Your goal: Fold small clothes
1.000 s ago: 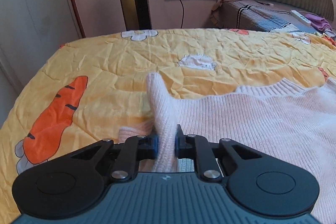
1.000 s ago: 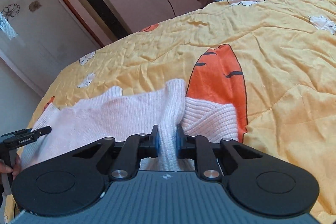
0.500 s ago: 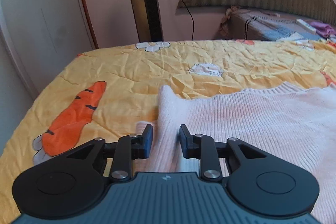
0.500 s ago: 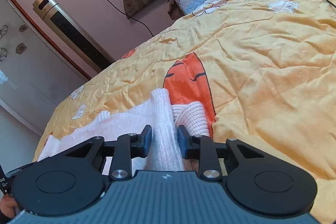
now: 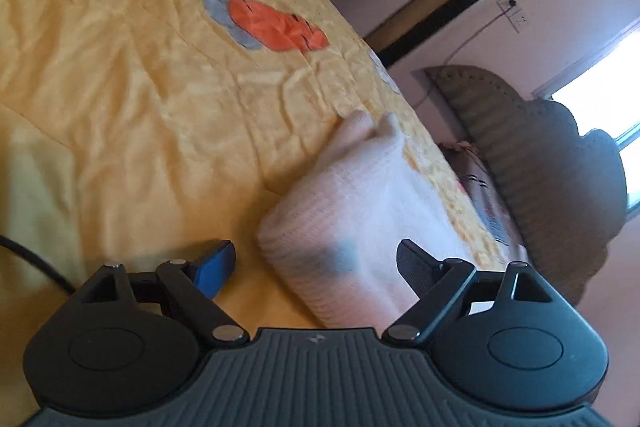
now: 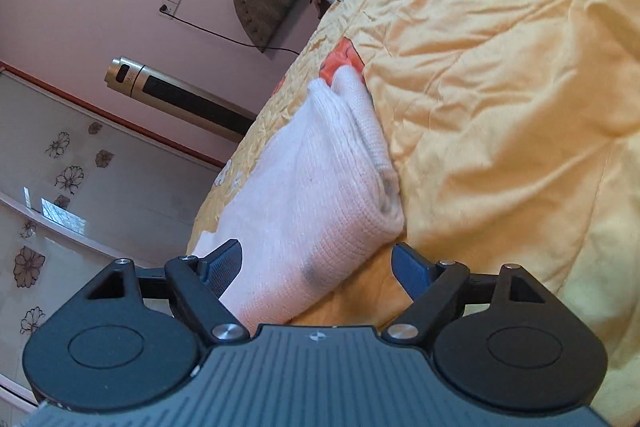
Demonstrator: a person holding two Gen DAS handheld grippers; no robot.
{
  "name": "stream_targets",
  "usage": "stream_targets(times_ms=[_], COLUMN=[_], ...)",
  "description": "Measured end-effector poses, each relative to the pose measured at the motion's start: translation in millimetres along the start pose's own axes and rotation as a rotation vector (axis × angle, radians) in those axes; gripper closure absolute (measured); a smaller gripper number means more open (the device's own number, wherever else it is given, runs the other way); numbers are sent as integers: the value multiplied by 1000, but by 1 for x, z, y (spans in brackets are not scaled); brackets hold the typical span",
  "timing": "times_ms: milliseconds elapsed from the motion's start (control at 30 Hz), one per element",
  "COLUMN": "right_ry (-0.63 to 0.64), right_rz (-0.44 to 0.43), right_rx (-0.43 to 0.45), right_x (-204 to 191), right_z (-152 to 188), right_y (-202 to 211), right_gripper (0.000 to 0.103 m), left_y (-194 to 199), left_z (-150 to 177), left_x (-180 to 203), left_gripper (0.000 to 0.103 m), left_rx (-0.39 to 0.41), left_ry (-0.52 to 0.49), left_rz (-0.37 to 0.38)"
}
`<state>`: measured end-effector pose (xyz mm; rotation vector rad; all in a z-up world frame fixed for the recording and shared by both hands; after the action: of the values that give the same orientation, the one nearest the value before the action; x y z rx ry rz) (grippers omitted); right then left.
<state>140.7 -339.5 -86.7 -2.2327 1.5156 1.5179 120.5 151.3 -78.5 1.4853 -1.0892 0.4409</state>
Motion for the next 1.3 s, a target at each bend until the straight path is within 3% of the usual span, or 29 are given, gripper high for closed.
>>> stream_targets(times_ms=[67,267,367,400,533,600,667,833,967,1000,1033,1067,1100,1133,1167,1300], right_ry=[-7,-37,-18,-2,69,74,92,111,62,49,38,8,-70,-128,-122,-30], right_rz=[13,65,94,105,198,220,228,223,208,209,233,286,197,162,195,214], right_rx=[-8,62,67,56,88,191,239,114,92,111,136,144,164,197,208,190], right_x=[-1,-8,-17,-21,-36,-35,-33,-33,-31,-30,-29,-23,-17,-10,0,-12], right_z=[-1,-6,-9,-11,-5,4,8,-8,-14,-12,-10,-8,-5,-1,1,-2], right_y=[-14,-52,-65,-69,-77,-75,-75,-81,-83,-81,-79,-79,-77,-69,-76,-76], right_gripper=[22,21,11,1,2,7,8,5,2,10,39,64,74,76,76,76], left_y=[-19,-40,-43,-43,-42,-40,-40,-51,-52,-51,-50,-49,-49,-50,-49,-42], left_z=[5,9,13,16,26,27,29,32,32,30,27,23,20,17,16,16], left_x=[8,23,31,34,37,35,36,47,49,48,46,43,39,36,35,50], left_gripper=[14,14,28,30,29,29,28,12,15,22,48,63,68,72,75,82], left_rx=[-57,-7,29,43,94,113,109,53,51,68,85,73,53,31,25,38], left_ry=[27,-2,-86,-130,-185,-169,-199,-321,-313,-291,-276,-249,-214,-193,-193,-250], left_rz=[-11,-46,-117,-143,-174,-166,-176,-186,-206,-219,-238,-229,-200,-183,-181,-180])
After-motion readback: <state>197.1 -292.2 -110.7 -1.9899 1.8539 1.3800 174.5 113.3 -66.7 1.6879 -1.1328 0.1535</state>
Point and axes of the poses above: each gripper's, at about its wrist camera, not at the fingertips, and y roughly against the way its jaws point, x to its right, z to its underside, the point moved 3 cm from there along -y, roughly the way its jaws point, and after that the axes turned 12 degrees about y, right-handed, at the moved point
